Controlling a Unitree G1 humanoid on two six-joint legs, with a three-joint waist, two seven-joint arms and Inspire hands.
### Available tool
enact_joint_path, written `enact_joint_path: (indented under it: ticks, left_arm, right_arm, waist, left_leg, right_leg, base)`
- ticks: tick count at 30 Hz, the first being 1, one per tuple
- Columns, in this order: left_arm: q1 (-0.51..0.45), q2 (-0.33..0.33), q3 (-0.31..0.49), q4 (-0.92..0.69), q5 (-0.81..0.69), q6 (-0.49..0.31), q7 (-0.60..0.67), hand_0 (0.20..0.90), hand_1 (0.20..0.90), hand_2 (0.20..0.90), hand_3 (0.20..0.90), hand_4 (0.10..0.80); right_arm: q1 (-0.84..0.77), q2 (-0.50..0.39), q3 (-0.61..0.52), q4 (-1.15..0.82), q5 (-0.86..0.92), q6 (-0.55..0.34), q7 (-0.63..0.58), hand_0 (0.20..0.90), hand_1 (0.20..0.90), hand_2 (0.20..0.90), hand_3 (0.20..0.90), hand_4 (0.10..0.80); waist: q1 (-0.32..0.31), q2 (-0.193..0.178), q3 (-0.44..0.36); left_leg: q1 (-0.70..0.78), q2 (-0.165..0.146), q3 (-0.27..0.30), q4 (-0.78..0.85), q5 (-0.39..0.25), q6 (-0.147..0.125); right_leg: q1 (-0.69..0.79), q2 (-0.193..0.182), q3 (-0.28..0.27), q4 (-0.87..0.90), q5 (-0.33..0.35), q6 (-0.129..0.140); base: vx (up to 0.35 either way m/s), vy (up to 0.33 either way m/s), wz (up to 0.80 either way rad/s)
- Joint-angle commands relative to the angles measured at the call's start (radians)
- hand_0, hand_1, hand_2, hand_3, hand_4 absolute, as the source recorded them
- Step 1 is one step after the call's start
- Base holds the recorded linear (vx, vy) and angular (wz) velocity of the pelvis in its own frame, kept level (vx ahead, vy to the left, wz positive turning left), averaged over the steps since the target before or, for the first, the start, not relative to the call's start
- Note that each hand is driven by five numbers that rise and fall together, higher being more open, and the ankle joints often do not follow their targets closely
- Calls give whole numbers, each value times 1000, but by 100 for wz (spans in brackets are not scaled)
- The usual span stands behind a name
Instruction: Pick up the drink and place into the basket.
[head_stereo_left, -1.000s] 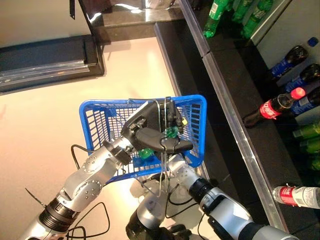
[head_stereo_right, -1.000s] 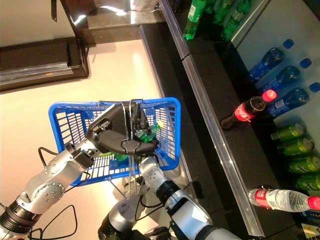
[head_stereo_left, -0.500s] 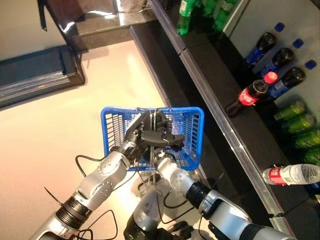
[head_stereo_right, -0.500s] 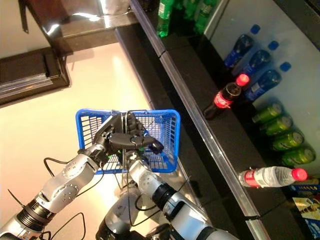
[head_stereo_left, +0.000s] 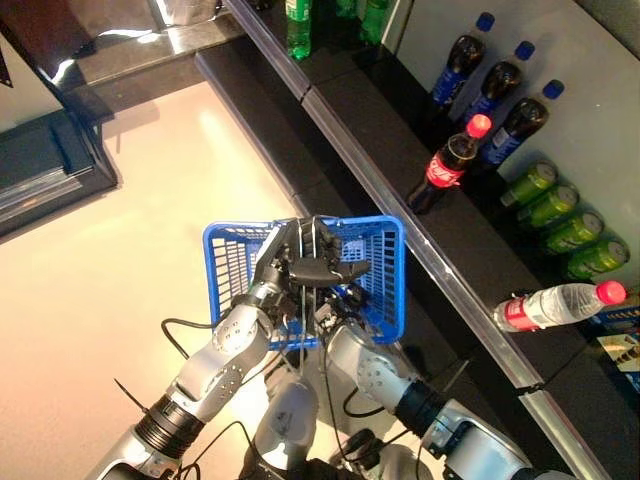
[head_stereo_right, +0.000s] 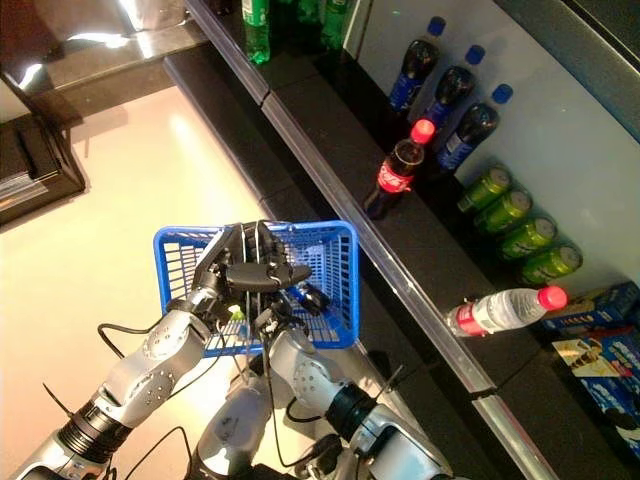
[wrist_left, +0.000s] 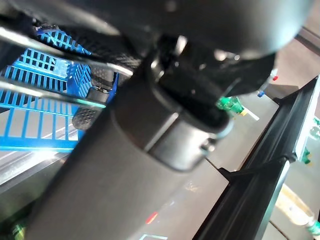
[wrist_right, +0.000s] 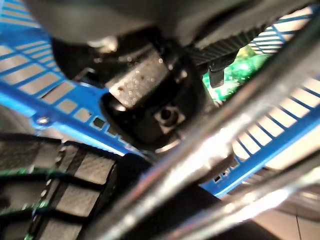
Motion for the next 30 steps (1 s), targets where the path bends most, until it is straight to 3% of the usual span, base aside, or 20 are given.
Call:
enact_joint_path:
  ticks: [1, 9, 20, 30]
  left_arm:
    - [-312, -134, 163, -323, 172, -417, -10, 300, 300, 300, 200, 100]
    - [-305, -140, 189, -297, 227, -441, 63, 300, 300, 300, 200, 100]
    - [-333, -124, 214, -267, 264, -477, 128, 300, 300, 300, 200, 100]
    - [-358, -124, 230, -252, 285, -431, 223, 300, 300, 300, 200, 100]
  right_arm:
    - [11, 88, 38, -211, -75, -46, 33, 900, 900, 900, 900, 800]
    - [68, 31, 2, -289, -101, -45, 43, 900, 900, 900, 900, 800]
    - [116, 30, 18, -288, -111, -64, 32, 900, 900, 900, 900, 800]
    - [155, 28, 34, -287, -109, -71, 47, 900, 900, 900, 900, 800]
  waist:
    - [-67, 3, -202]
    - [-99, -15, -225]
    - [-113, -21, -256]
    - [-130, -15, -287]
  left_leg:
    - [41, 0, 75, -71, 45, 64]
    - [48, 6, 91, -76, 58, 71]
    - [75, 7, 97, -86, 51, 72]
    - [96, 8, 100, -84, 39, 71]
  right_leg:
    - [42, 52, -3, -17, 50, -35]
    - [43, 70, 20, -48, 83, -37]
    - [72, 87, 49, -86, 91, -32]
    - [97, 90, 67, -104, 93, -26]
  base:
    - [-15, -26, -9]
    - [-31, -2, -7]
    - [2, -5, -6]
    - [19, 7, -2]
